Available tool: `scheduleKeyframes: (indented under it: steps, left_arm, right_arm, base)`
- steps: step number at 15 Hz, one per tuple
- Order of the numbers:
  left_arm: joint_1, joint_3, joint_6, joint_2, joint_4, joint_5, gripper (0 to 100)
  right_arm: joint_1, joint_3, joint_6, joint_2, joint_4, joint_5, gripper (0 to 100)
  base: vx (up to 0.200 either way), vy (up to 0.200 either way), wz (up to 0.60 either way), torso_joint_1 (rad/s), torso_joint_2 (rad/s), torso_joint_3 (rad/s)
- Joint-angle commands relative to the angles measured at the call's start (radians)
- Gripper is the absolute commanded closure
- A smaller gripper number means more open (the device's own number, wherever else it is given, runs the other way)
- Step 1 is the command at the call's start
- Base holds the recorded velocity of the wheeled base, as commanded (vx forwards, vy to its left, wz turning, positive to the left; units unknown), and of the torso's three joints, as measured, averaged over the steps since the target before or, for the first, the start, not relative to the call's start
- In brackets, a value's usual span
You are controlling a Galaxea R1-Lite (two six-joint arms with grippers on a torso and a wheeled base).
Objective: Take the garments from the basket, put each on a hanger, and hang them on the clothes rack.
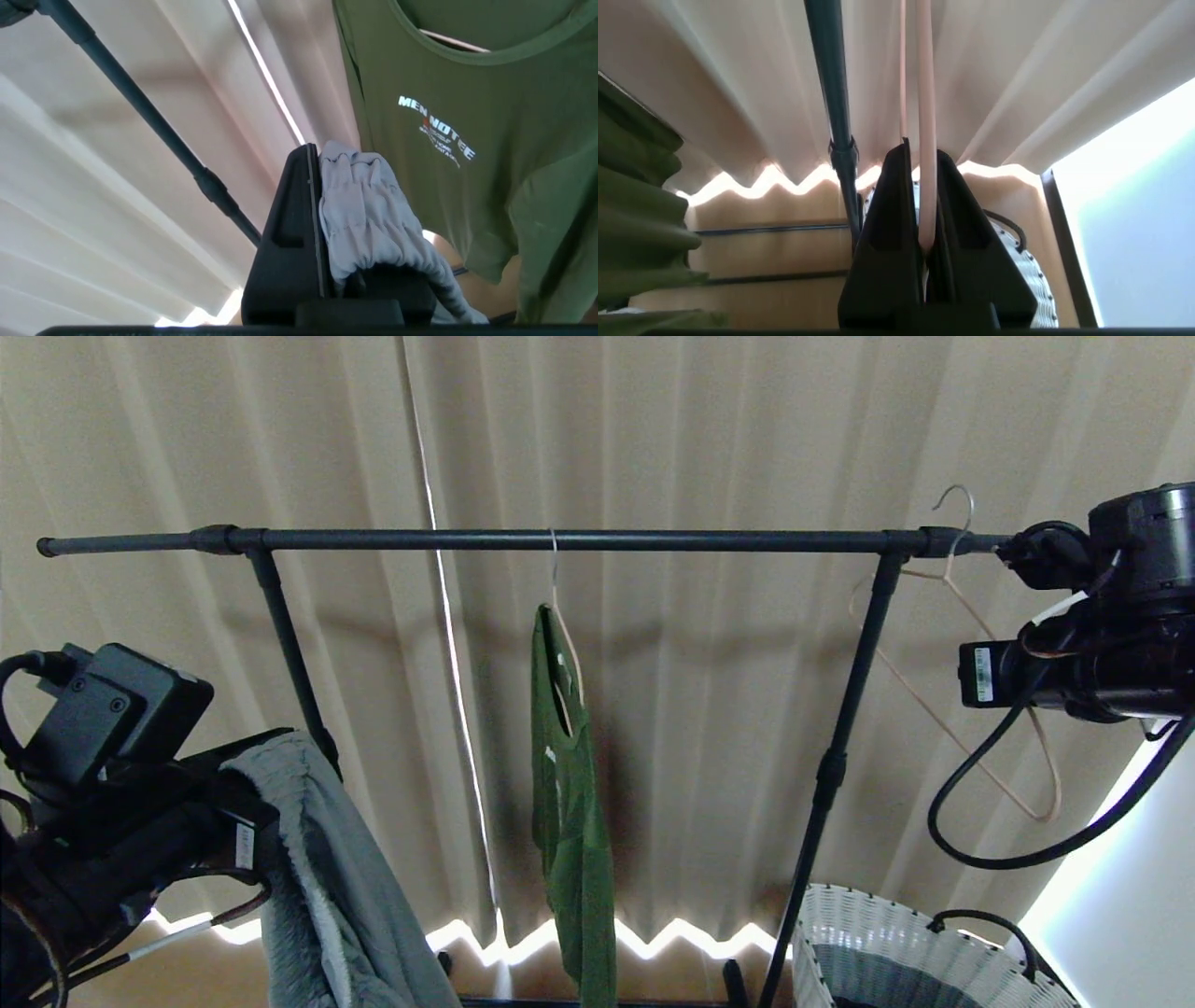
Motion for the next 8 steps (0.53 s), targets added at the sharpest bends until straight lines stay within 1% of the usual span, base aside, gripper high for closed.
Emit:
scheduleKeyframes:
  steps: [1, 4, 8]
  left_arm:
    - [0.0, 0.001, 0.002, -0.005, 0.0, 0.0, 100]
    - [0.0, 0.004, 0.023, -0.005, 0.0, 0.002, 100]
    - [0.002, 0.004, 0.026, -0.005, 0.0, 0.003, 100]
  right_arm:
    - [0.002, 0.058, -0.003, -0.087, 0.0, 0.0, 100]
    - [0.004, 0.101, -0.006, -0.136, 0.001, 0.0, 100]
    - [0.004, 0.123, -0.009, -0.172, 0.004, 0.0, 100]
  base:
    - [0.0, 0.0, 0.0, 0.0, 0.0, 0.0]
    - [0.0, 0.0, 0.0, 0.0, 0.0, 0.0]
    - [-0.2, 0.0, 0.0, 0.012, 0.0, -0.001]
